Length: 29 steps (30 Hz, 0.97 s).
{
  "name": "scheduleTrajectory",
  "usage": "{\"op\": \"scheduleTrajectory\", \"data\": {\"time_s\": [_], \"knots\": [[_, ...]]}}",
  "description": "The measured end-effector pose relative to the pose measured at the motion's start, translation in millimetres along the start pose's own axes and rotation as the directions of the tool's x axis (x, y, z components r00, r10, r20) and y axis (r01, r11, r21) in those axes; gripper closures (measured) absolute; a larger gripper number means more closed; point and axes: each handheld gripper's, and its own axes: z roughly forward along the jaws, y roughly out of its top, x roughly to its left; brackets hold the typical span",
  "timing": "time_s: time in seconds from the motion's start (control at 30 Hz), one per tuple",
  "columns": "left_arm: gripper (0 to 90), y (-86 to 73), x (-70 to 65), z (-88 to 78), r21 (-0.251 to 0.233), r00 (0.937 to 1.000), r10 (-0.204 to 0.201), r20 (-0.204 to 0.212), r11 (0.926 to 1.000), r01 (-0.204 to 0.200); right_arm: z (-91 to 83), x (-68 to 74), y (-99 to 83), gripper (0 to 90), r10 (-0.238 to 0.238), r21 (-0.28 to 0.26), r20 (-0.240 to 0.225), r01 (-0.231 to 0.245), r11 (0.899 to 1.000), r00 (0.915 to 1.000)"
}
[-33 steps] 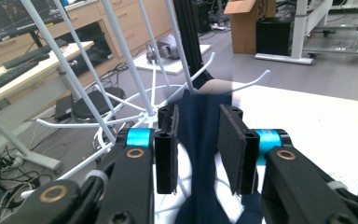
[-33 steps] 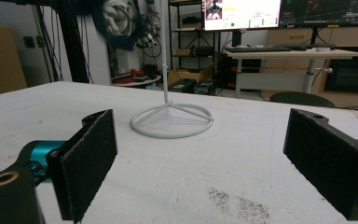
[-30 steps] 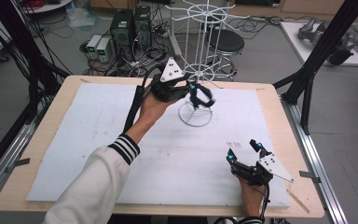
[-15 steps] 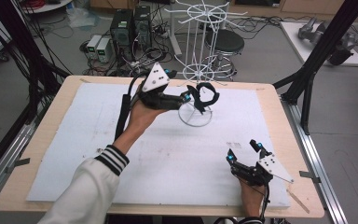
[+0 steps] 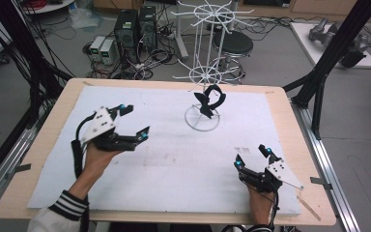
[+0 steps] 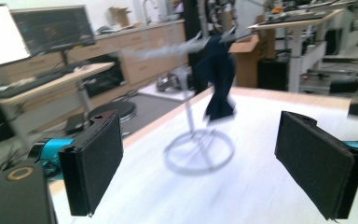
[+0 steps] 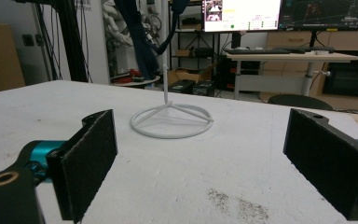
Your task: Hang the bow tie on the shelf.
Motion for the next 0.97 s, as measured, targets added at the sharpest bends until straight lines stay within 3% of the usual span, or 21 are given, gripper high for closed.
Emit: {"op": "scheduleTrajectory", "data": {"time_s": [0.23, 0.33, 0.47, 0.67, 0.87, 0.97], "knots": [[13.8, -46.8, 10.7, -54.4, -0.042, 0.996, -0.045, -0.077, 0.9983, 0.041, 0.3, 0.3, 0.0, 8.8, -0.009, -0.001, 0.002, 0.009, 1.0, 1.0], [13.7, -63.0, 13.8, -72.8, -0.056, 0.9892, -0.086, -0.118, 0.9952, 0.08, 0.4, 0.4, 0.0, 8.8, -0.009, 0.0, 0.004, 0.009, 1.0, 1.0], [13.7, -84.1, 14.4, -91.1, -0.1, 0.978, -0.114, -0.175, 0.9903, 0.097, 0.3, 0.3, 0.0, 8.8, -0.015, -0.002, 0.0, 0.015, 1.0, 0.9999], [13.7, -102.2, 13.9, -98.0, -0.106, 0.9682, -0.144, -0.204, 0.9865, 0.125, 0.3, 0.3, 0.0, 8.8, -0.014, -0.003, -0.001, 0.014, 1.0, 0.9999], [13.8, -107.3, 10.8, -94.2, -0.09, 0.9684, -0.134, -0.211, 0.989, 0.117, -0.4, 0.4, -0.2, 8.7, -0.011, -0.006, -0.004, 0.011, 1.0, 0.9999], [13.8, -107.8, 11.5, -95.2, -0.101, 0.9614, -0.151, -0.23, 0.9863, 0.13, -0.3, 0.6, -0.3, 8.8, -0.014, -0.008, -0.001, 0.014, 1.0, 0.9999]]}}
